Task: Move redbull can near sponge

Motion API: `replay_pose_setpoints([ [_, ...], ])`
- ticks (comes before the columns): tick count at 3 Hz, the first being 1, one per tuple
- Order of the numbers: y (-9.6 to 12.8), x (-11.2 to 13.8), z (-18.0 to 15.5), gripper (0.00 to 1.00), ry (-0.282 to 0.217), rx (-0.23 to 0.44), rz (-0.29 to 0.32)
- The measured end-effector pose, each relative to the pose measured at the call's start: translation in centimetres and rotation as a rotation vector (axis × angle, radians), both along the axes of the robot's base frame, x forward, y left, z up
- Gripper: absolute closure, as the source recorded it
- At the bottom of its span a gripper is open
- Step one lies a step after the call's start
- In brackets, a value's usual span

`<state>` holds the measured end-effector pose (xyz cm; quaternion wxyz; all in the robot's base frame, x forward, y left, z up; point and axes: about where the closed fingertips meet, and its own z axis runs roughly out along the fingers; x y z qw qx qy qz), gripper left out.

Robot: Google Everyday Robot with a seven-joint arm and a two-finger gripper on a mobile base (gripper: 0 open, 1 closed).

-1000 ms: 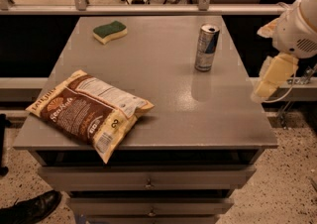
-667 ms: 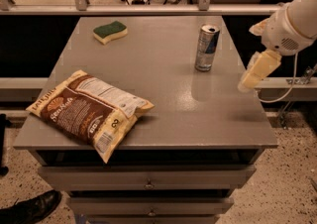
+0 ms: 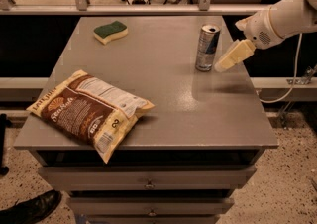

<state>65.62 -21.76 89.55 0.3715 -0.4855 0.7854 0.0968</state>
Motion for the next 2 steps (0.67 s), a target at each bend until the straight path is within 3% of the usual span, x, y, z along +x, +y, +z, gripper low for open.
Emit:
replay_pose_setpoints([
  [1, 2.6, 2.5, -0.4, 0.00, 0.015, 0.194, -0.020],
  [2, 4.1, 3.2, -0.2, 0.00, 0.033, 0.299, -0.031],
])
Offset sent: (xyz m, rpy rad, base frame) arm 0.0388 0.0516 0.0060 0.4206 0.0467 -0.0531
